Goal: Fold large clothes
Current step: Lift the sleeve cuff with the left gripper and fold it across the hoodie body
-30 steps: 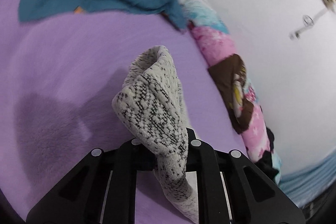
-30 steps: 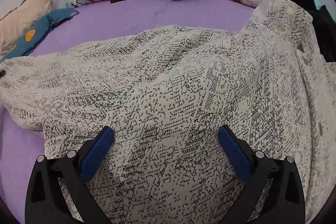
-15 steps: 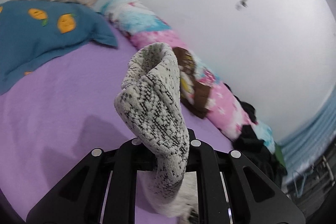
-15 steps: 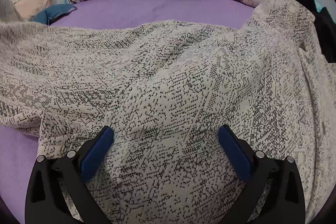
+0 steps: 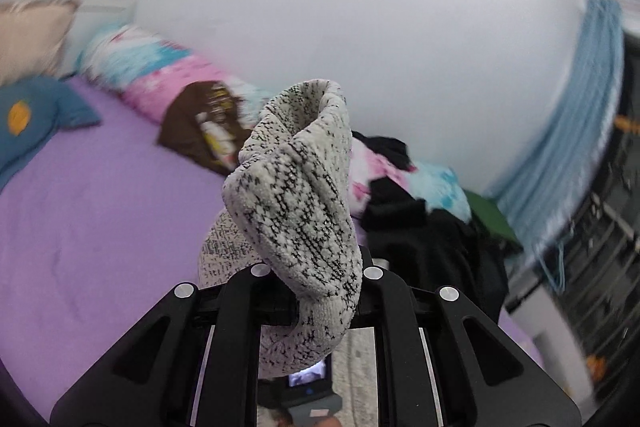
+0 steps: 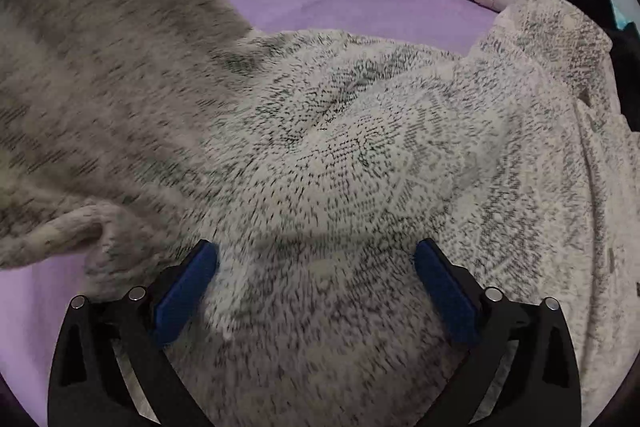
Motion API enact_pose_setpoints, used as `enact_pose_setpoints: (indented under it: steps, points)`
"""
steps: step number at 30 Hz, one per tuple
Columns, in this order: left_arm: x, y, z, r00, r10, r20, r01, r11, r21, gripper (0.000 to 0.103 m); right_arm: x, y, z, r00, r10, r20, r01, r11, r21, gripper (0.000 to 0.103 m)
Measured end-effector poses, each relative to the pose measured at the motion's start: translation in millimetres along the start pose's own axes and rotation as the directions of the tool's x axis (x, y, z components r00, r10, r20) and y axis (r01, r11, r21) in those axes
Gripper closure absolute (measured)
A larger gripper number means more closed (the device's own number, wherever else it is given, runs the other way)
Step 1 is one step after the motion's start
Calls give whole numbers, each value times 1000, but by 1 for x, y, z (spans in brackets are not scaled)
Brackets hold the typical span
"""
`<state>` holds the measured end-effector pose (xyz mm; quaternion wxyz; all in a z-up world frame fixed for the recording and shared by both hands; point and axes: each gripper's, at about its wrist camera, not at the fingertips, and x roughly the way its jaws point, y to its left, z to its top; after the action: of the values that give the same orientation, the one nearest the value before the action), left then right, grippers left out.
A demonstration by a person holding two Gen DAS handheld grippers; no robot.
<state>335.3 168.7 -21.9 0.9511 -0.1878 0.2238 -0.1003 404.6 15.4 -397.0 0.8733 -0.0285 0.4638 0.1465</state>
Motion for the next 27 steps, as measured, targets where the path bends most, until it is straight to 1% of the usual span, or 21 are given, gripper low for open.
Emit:
enact_pose_setpoints:
  steps: [1,3,5,7,9,12,15,16,19,22,23,25,27]
  points:
    - [5,-23,-2,1000,7,-7,-6,999,47,91,-8,-5,-1,1000,13,2,-13,1000,6,6]
    - [14,-50,-5,1000,-12,-21,13,997,75,91,-28,-22,-7,999,28,15,-29,999,35,6]
    - [24,-79,-12,999,-19,-36,23,993,116,91,-52,-42,-17,999,8,39,-10,999,44,6]
    - [29,-94,-20,999,-31,-45,37,990,136,91,-70,-61,-29,999,-5,39,3,999,39,6]
    - [34,-117,-33,998,-34,-57,42,986,162,91,-95,-82,-47,998,-32,61,31,999,18,6]
    - [47,-144,-53,995,-51,-87,65,983,169,91,-122,-109,-66,996,-64,65,65,998,-8,6]
    - [67,-168,-79,992,-53,-119,75,979,188,91,-154,-149,-92,993,-98,61,98,995,3,6]
    - [74,-176,-89,990,-52,-128,77,978,196,91,-168,-167,-105,992,-114,58,113,993,15,6]
    - [101,-204,-130,990,-15,-140,54,958,283,91,-194,-205,-136,987,-157,46,155,987,33,6]
    - [135,-221,-183,983,25,-184,41,938,345,91,-216,-247,-163,980,-196,29,194,979,62,6]
    - [150,-226,-205,977,40,-211,39,932,361,91,-224,-260,-171,979,-202,26,199,976,84,6]
    - [173,-226,-239,964,59,-261,39,934,356,91,-234,-288,-187,984,-179,16,176,976,128,6]
    - [198,-228,-277,949,107,-297,17,923,384,91,-246,-313,-204,983,-183,19,178,971,159,6]
